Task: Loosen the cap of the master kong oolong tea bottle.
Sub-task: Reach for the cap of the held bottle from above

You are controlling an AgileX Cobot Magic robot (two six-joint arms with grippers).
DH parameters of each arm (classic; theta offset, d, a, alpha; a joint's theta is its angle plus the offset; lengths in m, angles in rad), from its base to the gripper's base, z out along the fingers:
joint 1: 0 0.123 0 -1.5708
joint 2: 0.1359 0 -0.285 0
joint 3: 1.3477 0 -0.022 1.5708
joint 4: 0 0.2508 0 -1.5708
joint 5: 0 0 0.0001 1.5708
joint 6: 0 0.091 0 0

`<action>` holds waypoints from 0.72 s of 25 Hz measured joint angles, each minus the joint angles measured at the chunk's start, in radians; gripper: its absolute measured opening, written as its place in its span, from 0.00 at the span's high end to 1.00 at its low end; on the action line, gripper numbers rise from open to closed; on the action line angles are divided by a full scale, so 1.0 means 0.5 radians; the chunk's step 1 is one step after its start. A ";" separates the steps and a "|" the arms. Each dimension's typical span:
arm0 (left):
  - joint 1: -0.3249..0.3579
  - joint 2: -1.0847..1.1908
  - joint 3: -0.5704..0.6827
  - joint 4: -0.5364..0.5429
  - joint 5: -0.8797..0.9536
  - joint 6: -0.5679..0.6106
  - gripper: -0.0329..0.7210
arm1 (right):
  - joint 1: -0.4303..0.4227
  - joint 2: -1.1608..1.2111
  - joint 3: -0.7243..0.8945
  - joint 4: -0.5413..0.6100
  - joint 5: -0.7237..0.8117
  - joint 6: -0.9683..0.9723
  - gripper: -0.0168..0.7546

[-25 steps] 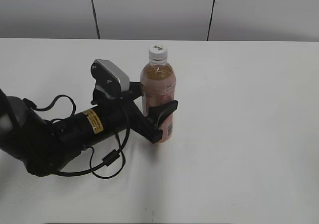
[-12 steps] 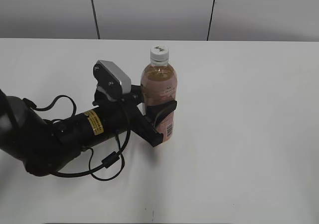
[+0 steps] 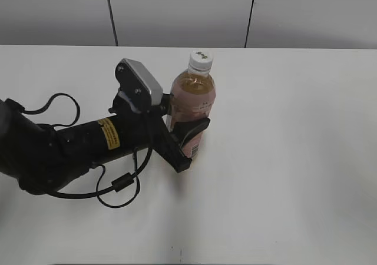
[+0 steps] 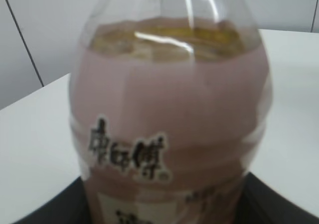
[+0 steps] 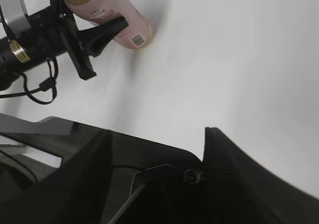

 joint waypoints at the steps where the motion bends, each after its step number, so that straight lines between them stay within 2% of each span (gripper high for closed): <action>1: 0.000 -0.014 0.000 0.000 0.020 0.006 0.45 | 0.000 0.108 -0.074 0.050 0.011 -0.004 0.41; 6: 0.000 -0.075 0.000 0.005 0.066 0.014 0.45 | 0.005 0.635 -0.434 0.278 0.107 -0.030 0.41; 8: 0.000 -0.105 0.000 0.005 0.125 0.021 0.45 | 0.068 0.794 -0.590 0.315 0.128 -0.030 0.42; 11: 0.000 -0.143 0.000 0.005 0.234 0.048 0.45 | 0.295 1.017 -0.800 0.277 0.124 0.080 0.43; 15: 0.000 -0.165 0.002 0.005 0.324 0.063 0.45 | 0.632 1.339 -1.077 0.112 0.113 0.395 0.43; 18: 0.000 -0.188 0.002 0.007 0.355 0.063 0.45 | 0.767 1.569 -1.281 0.065 0.113 0.596 0.43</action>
